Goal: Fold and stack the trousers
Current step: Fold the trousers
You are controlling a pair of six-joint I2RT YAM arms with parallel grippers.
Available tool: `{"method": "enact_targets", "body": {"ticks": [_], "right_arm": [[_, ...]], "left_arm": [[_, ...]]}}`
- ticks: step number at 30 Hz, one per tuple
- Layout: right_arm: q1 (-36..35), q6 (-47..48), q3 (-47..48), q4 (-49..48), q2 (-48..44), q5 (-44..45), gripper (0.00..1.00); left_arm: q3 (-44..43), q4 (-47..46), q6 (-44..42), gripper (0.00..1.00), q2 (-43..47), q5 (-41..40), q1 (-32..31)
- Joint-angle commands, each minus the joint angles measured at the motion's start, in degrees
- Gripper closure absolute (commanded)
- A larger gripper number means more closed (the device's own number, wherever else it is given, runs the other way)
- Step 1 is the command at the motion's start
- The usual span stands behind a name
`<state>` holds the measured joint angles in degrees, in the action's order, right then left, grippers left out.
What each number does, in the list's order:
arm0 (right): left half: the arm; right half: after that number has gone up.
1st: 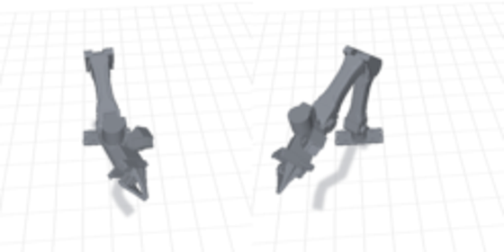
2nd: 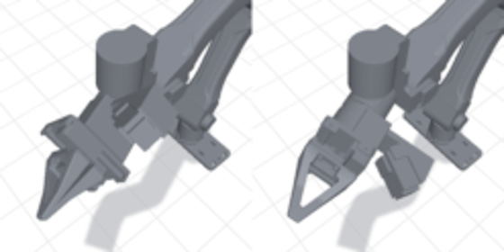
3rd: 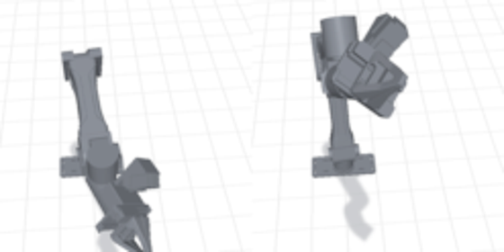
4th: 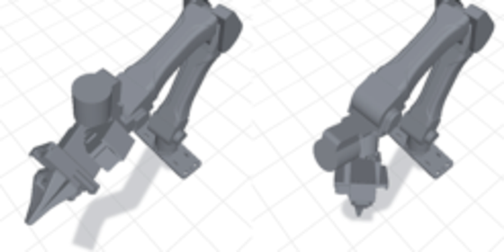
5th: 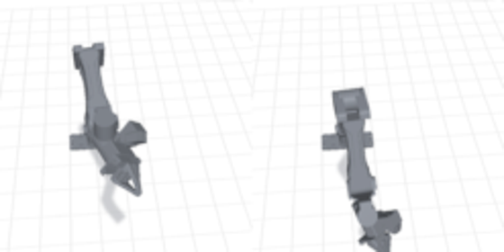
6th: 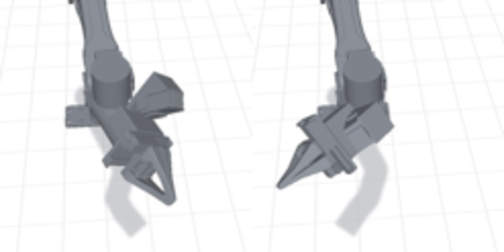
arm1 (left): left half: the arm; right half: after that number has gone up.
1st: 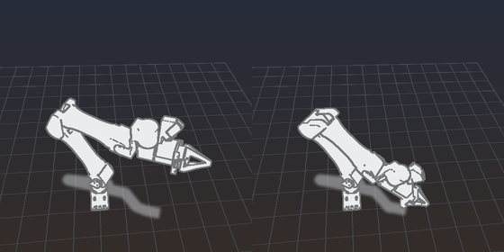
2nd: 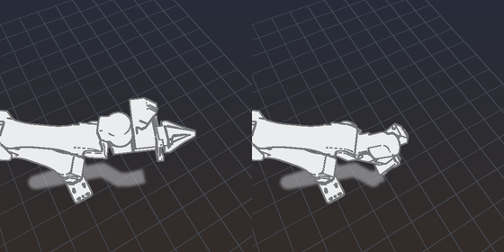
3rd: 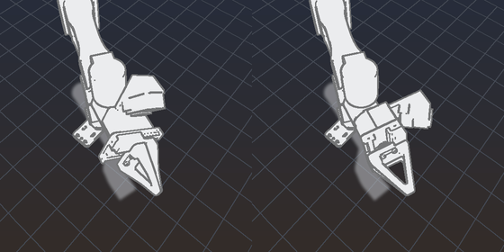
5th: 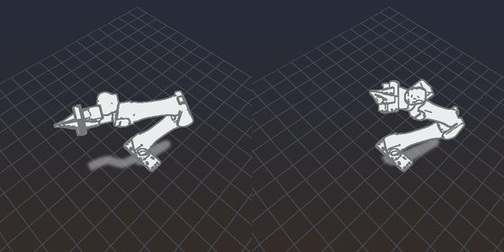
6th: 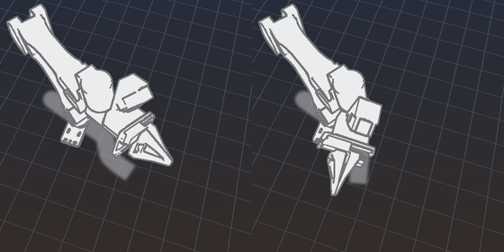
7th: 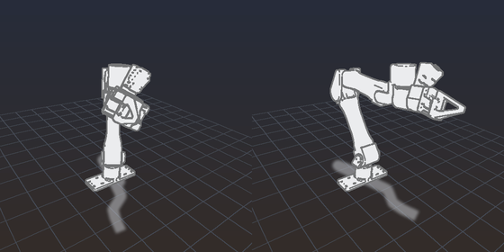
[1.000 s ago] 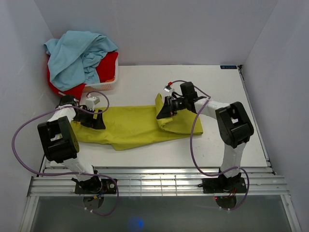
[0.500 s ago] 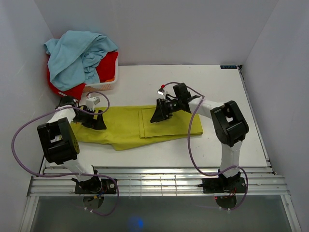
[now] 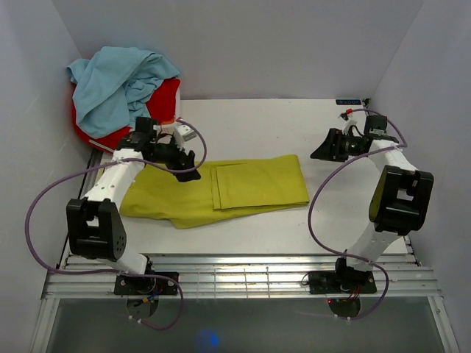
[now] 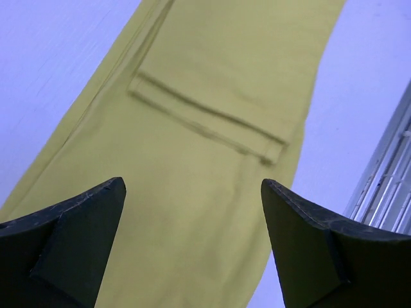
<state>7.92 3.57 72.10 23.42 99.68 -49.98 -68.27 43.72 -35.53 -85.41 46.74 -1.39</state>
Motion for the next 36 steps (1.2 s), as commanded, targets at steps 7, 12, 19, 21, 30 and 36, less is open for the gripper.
{"method": "enact_targets", "body": {"ticks": [7,12,19,21,30,36], "right_arm": [[2.1,5.8,-4.8,4.6,10.3,-2.8,0.24],[1.8,5.9,-6.3,2.2,12.2,-3.2,0.24],[-0.1,7.3,-4.6,3.0,18.3,-5.3,0.44],[-0.1,6.9,-3.0,3.6,19.3,-7.6,0.44],[-0.9,3.7,-1.4,1.9,23.7,-12.5,0.68],[1.9,3.9,-1.3,3.7,19.5,-13.7,0.92]], "left_arm": [[-7.0,-11.0,13.1,0.08,-16.8,2.3,-15.3],[-6.2,-10.2,15.0,0.14,-24.6,-1.4,-15.7],[-6.5,-9.9,17.0,0.06,-24.8,-3.3,-13.0],[-7.0,-9.4,17.8,0.03,-23.1,-2.8,-11.1],[-8.3,-0.3,16.5,0.02,-12.2,2.3,7.3],[-5.1,6.7,10.2,0.02,-7.6,-0.3,20.5]]}}
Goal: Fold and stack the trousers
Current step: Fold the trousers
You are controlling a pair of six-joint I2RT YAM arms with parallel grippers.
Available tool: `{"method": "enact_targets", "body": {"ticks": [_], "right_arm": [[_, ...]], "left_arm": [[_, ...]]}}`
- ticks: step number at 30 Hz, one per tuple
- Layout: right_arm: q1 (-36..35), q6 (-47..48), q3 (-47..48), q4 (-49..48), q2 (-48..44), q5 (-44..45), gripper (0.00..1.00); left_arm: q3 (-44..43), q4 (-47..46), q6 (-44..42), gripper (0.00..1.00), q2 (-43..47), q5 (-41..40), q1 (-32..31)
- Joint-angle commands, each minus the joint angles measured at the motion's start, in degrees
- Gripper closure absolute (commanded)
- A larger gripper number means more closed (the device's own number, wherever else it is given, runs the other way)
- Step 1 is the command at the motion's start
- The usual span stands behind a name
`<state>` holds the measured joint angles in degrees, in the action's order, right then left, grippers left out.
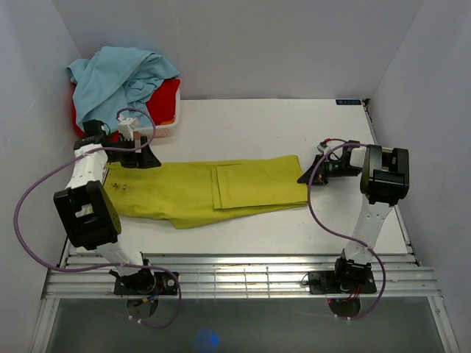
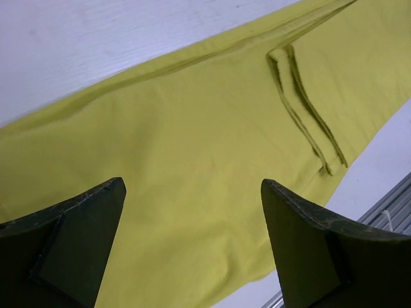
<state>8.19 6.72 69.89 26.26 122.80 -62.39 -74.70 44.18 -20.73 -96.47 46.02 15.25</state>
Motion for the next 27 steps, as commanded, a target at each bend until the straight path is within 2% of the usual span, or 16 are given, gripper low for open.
{"method": "enact_targets", "body": {"ticks": [1,5,6,10,16,21,23,25,27], "right_arm": [[3.7,1.5,1.6,2.2,-5.5,-1.3,0.92],[9.6,8.5,5.9,12.5,-9.2,0.2,0.92],[10.8,12.1,7.1,17.7,-9.6,0.4,0.92],[16.8,20.9,13.0,29.8,-10.5,1.2,0.92],[19.7,28.8,17.5,41.4,-12.4,-2.0,0.92],[19.3,24.0,15.9,40.5,-15.0,-11.9,0.92],[19.0,21.5,15.3,39.7,-15.5,-16.9,0.92],[18.6,20.6,15.1,39.2,-15.4,-19.5,0.92],[18.2,20.1,15.2,39.2,-15.3,-22.2,0.92]], "left_arm": [[1.8,6.8,-6.8,0.02,3.7,-0.3,5.4],[2.5,9.0,-10.2,0.02,3.1,-2.2,12.6],[1.4,10.1,-10.7,0.02,2.4,-2.2,15.4],[-2.0,14.3,-13.0,0.02,-2.0,1.1,20.8],[-0.3,17.3,-18.7,0.02,-3.5,9.3,21.4],[0.6,16.8,-19.2,0.09,-3.8,12.8,17.6],[2.6,11.8,-14.4,0.09,-3.8,11.8,16.1],[3.7,8.6,-9.7,0.03,-4.3,11.2,15.0],[3.9,5.8,-7.5,0.02,-5.1,11.3,15.0]]}}
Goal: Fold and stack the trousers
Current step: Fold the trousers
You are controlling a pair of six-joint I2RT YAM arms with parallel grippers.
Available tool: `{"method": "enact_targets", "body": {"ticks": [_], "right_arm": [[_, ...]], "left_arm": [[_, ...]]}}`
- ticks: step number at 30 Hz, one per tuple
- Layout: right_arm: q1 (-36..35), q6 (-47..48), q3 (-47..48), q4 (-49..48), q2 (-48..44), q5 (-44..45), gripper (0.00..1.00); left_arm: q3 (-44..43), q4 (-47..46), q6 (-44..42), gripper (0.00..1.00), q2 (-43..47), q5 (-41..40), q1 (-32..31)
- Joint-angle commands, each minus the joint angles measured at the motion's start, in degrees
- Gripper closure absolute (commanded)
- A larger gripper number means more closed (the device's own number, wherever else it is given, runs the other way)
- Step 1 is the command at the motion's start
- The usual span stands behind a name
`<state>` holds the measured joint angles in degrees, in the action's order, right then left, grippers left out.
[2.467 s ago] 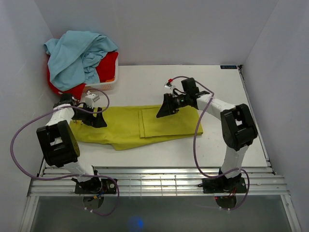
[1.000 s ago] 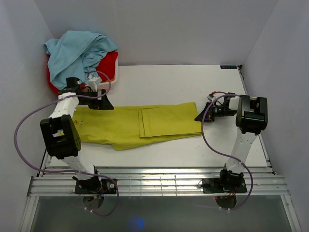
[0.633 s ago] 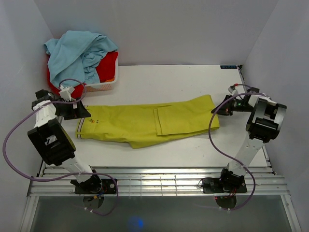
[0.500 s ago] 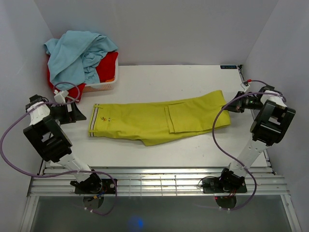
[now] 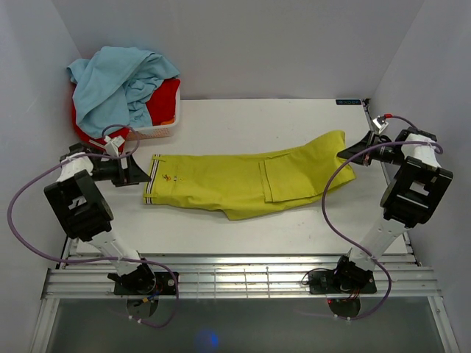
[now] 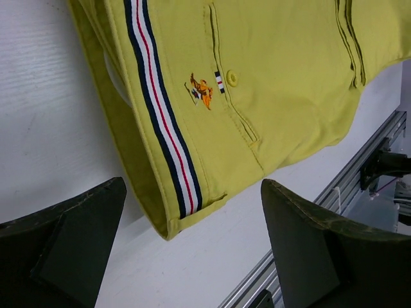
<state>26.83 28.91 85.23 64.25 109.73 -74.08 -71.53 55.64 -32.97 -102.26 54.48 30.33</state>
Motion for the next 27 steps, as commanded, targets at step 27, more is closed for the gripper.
{"method": "enact_targets", "body": {"ticks": [27], "right_arm": [[-20.8,-75.1,1.9,-62.4,-6.3,8.2,0.92]], "left_arm": [[2.3,-4.6,3.5,0.21,-3.1,2.7,-4.4]]}}
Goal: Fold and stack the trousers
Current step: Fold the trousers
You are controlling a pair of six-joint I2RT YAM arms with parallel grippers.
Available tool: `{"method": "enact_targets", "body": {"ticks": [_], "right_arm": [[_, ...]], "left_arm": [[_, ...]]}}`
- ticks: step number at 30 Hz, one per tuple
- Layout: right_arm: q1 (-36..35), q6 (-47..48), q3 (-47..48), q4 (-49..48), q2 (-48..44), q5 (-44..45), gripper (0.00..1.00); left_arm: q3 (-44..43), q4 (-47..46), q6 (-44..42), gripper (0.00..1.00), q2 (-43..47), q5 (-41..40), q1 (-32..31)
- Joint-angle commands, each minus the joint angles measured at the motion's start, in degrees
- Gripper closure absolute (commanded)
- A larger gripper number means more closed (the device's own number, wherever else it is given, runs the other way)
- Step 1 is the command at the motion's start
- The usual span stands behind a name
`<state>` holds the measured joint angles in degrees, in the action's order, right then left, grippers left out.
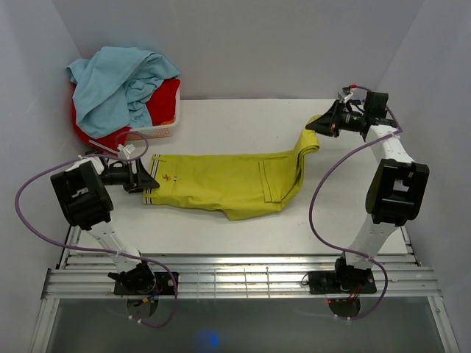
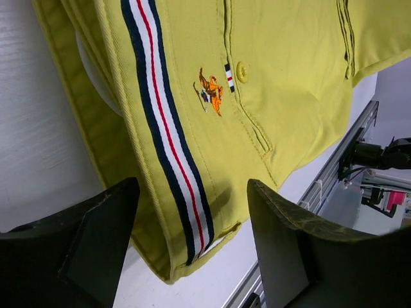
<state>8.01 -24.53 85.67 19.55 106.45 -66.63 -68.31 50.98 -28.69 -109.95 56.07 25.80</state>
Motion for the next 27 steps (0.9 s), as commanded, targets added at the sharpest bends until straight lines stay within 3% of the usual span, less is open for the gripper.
{"method": "enact_targets", "body": {"ticks": [1,3,6,17,27], "right_arm": [[-2.4,-27.4,-1.6,-32.8,-4.6,1.3,0.92],[-4.3,-38.8,-7.8,-43.9,-7.7,2.4,0.92],[-7.9,-39.5,-6.1,-45.4,-8.5,2.6,0.92],[-25.9,-23.6,-1.1,-35.1,-5.6,9.5,0.92],[-37.0,-21.3,8.4,-29.8,2.0,22.0,0.92]], "left_arm": [[-0.7,0.1,-0.8,0.21,4.5,1.4,0.1],[0.0,-0.1,-1.1,0.28,4.6,2.2,0.0],[1.8,-0.3,-1.7,0.42,5.1,3.5,-0.1],[6.0,-0.4,-2.2,0.97,4.0,9.0,-1.3],[7.6,-3.0,-1.7,1.0,1.8,11.3,-4.2]]}}
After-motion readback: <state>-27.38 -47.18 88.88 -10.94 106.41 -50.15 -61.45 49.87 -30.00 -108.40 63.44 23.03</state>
